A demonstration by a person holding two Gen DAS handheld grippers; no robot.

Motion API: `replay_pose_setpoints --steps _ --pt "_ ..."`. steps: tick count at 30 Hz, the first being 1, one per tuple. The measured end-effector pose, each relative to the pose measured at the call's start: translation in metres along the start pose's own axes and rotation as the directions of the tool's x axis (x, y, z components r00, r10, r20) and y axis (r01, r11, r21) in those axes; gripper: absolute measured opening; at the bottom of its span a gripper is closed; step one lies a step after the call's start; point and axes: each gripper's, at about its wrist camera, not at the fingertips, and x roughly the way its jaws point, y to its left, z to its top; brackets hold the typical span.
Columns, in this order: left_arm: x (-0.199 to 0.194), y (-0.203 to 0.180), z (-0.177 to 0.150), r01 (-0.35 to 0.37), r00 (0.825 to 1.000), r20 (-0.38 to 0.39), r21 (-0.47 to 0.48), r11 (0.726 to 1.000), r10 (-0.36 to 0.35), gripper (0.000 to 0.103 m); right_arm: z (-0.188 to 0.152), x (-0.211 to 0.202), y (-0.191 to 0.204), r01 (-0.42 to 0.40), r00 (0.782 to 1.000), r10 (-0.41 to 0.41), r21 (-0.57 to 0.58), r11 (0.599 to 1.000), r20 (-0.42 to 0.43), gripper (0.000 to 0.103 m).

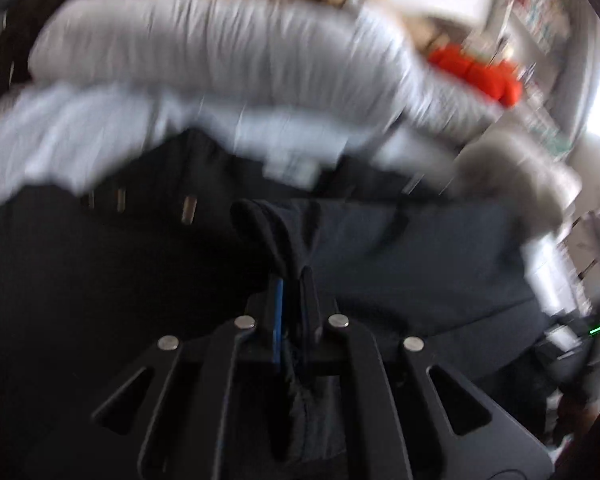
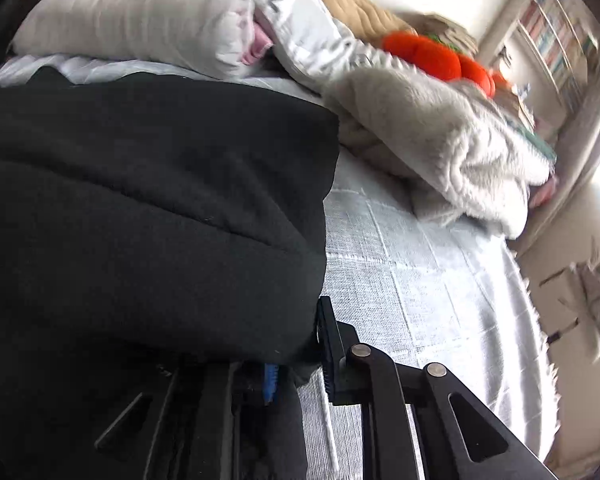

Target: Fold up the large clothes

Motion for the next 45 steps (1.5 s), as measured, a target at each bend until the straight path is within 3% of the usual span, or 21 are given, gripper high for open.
replay_pose_setpoints --steps 2,3,5,8,12,15,18,20,23,26,28,30,35,41,45 --pt "0.021 0.017 -0.013 -0.026 0.996 -0.083 -0.029 0.999 0.023 0.025 -0.005 -0.008 -0.003 -0.041 0.999 0.04 -0.025 0.999 -0.023 0.033" --pt "0.02 0.026 -0.016 -0.025 0.996 -0.082 -0.061 0.998 0.02 0.03 -0.007 -0.01 -0.006 -0.042 0.998 0.041 -0.041 0.998 -0.041 0.041" --pt "0.008 0.03 -0.015 -0.031 0.998 -0.048 -0.078 0.996 0.027 0.041 -0.021 -0.034 -0.01 -0.064 0.997 0.061 -0.079 0.995 -0.041 0.047" --pt "-0.017 0.018 -0.008 0.005 1.0 0.029 -0.046 0.999 -0.003 0.041 -0.025 -0.064 -0.014 -0.157 0.987 0.158 -0.07 0.985 0.002 0.05" --pt "-0.011 -0.006 -0.011 0.076 0.997 -0.018 0.006 0.997 -0.076 0.043 -0.007 -0.083 0.001 -0.257 0.963 0.26 -0.04 0.966 0.071 0.052" --pt "0.017 -0.012 -0.027 0.043 0.99 -0.137 0.027 0.999 -0.039 0.044 0.01 -0.077 0.011 -0.331 0.94 0.331 -0.011 0.943 0.085 0.059" --pt "0.008 -0.01 -0.028 0.04 0.991 -0.132 0.033 0.999 -0.036 0.045 0.016 -0.041 0.019 -0.422 0.906 0.423 0.1 0.901 0.004 0.068" --pt "-0.005 -0.006 -0.026 0.02 0.99 -0.142 0.019 1.0 -0.017 0.07 0.012 -0.008 0.025 -0.419 0.887 0.443 0.173 0.891 -0.131 0.067" --pt "-0.028 0.013 -0.025 -0.018 0.988 -0.154 0.008 1.0 0.019 0.075 0.012 -0.017 0.024 -0.417 0.888 0.446 0.207 0.885 -0.116 0.067" --pt "-0.048 0.038 -0.027 -0.087 0.98 -0.182 -0.007 0.996 0.084 0.079 0.013 -0.035 0.021 -0.445 0.871 0.48 0.24 0.863 -0.109 0.068" --pt "-0.058 0.06 -0.028 -0.146 0.971 -0.197 -0.046 0.988 0.135 0.08 0.016 -0.046 0.02 -0.425 0.878 0.463 0.248 0.871 -0.124 0.074" --pt "-0.069 0.087 -0.032 -0.195 0.96 -0.221 -0.092 0.976 0.171 0.081 0.017 -0.058 0.02 -0.401 0.885 0.445 0.262 0.878 -0.139 0.078" --pt "-0.09 0.151 -0.042 -0.307 0.932 -0.252 -0.164 0.937 0.261 0.081 0.011 -0.083 0.022 -0.471 0.85 0.52 0.315 0.824 -0.09 0.082" --pt "-0.109 0.24 -0.058 -0.407 0.9 -0.294 -0.305 0.861 0.321 0.081 0.007 -0.09 0.044 -0.482 0.843 0.527 0.287 0.828 -0.104 0.083" --pt "-0.117 0.281 -0.066 -0.44 0.891 -0.301 -0.377 0.815 0.341 0.081 0.007 -0.086 0.055 -0.474 0.845 0.52 0.274 0.837 -0.127 0.082"
